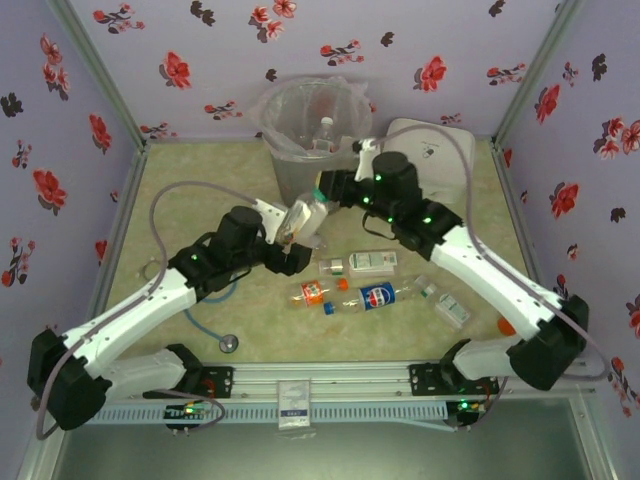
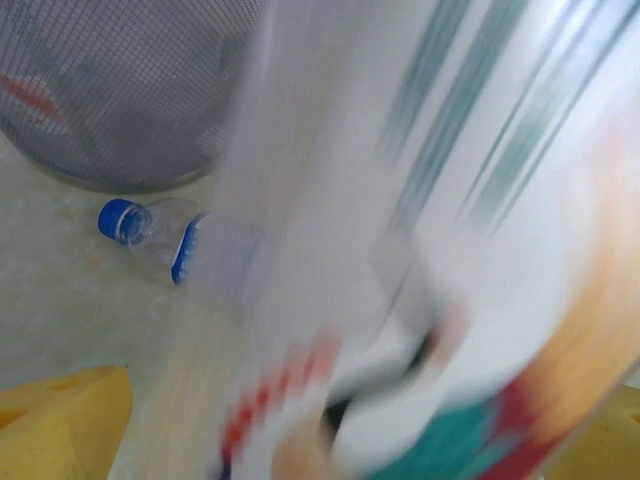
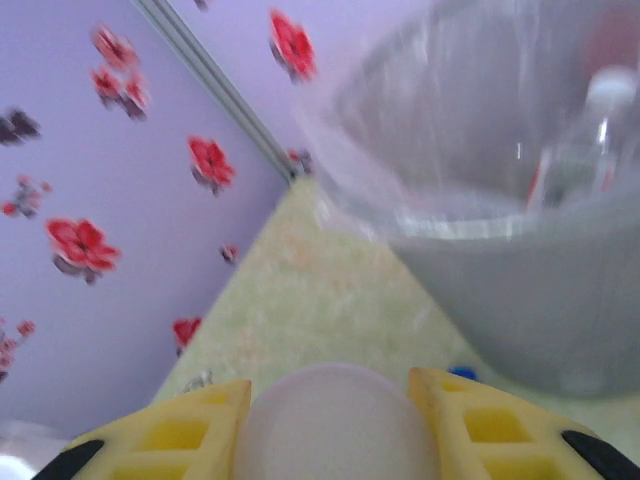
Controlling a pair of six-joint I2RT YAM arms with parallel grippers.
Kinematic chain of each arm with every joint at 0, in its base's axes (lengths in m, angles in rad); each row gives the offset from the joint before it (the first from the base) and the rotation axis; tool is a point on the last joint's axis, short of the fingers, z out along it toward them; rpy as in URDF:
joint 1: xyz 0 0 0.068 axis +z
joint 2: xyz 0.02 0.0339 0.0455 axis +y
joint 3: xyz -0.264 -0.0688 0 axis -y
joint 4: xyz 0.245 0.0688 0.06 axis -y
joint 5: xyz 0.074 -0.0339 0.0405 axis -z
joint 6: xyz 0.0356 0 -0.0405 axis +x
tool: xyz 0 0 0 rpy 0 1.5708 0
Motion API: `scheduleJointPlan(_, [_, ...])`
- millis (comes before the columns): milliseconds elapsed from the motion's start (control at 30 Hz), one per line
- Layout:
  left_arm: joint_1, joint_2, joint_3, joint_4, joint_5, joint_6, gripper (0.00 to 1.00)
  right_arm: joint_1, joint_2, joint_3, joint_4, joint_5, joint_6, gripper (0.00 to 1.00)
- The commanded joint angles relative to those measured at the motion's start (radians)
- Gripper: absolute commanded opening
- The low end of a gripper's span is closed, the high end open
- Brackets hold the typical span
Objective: Put the plastic bottles in the bin
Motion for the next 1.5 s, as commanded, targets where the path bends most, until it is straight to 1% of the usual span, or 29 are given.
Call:
scheduleJointPlan(0, [-0.002, -0.051, -0.040, 0.010, 0.076, 0.030, 1.00, -0.010, -0.080, 0.109, -0.059, 0.108, -0.117, 0.10])
scheduleJointPlan(133, [0.003, -0.072, -0.092, 0.032, 0.085, -0.017, 1.00, -0.056, -0.109, 0.162, -0.021, 0.142, -0.162, 0.08])
scheduleJointPlan(233, [0.030, -0.062, -0.101, 0.034, 0.058, -0.080, 1.00, -0.105, -0.087, 0.182, 0.070, 0.152, -0.196, 0.08])
scheduleJointPlan(300, [0.059, -0.044, -0.105, 0.027, 0.047, -0.105, 1.00, -0.123, -0.049, 0.186, 0.147, 0.227, -0.229, 0.08])
scheduleJointPlan(333, [0.074, -0.030, -0.106, 0.020, 0.044, -0.108, 1.00, -0.124, -0.020, 0.184, 0.202, 0.267, -0.259, 0.05])
scheduleJointPlan(367, [0.089, -0.016, -0.108, 0.011, 0.039, -0.115, 1.00, -0.127, 0.016, 0.192, 0.252, 0.281, -0.290, 0.04])
scheduleJointPlan(433, [0.109, 0.003, -0.116, 0.010, 0.042, -0.129, 1.00, -0.133, 0.093, 0.220, 0.321, 0.293, -0.333, 0.04])
scheduleJointPlan(533, [0.115, 0.012, -0.123, 0.006, 0.044, -0.146, 1.00, -0.135, 0.207, 0.274, 0.401, 0.293, -0.379, 0.04])
scheduleJointPlan(733, [0.121, -0.037, -0.162, -0.021, 0.032, -0.177, 1.00, -0.155, 0.413, 0.401, 0.417, 0.286, -0.383, 0.04])
scheduleJointPlan(833, [0.127, -0.061, -0.179, -0.029, 0.011, -0.187, 1.00, -0.155, 0.521, 0.463, 0.415, 0.291, -0.420, 0.04])
scheduleJointPlan(1000, [0.132, -0.061, -0.170, -0.057, 0.010, -0.181, 1.00, -0.155, 0.678, 0.557, 0.431, 0.268, -0.484, 0.04])
scheduleJointPlan(1167, [0.140, -0.053, -0.163, -0.069, 0.007, -0.165, 1.00, -0.155, 0.813, 0.676, 0.337, 0.238, -0.512, 0.05])
scheduleJointPlan(1233, [0.143, -0.047, -0.163, -0.063, 0.009, -0.165, 1.00, -0.155, 0.859, 0.730, 0.257, 0.210, -0.513, 0.06])
scheduleJointPlan(1367, [0.145, -0.029, -0.160, -0.060, 0.010, -0.162, 1.00, -0.155, 0.931, 0.837, 0.033, 0.144, -0.502, 0.10])
scheduleJointPlan(1467, [0.148, -0.017, -0.158, -0.059, 0.010, -0.156, 1.00, -0.154, 0.951, 0.873, -0.093, 0.095, -0.486, 0.09])
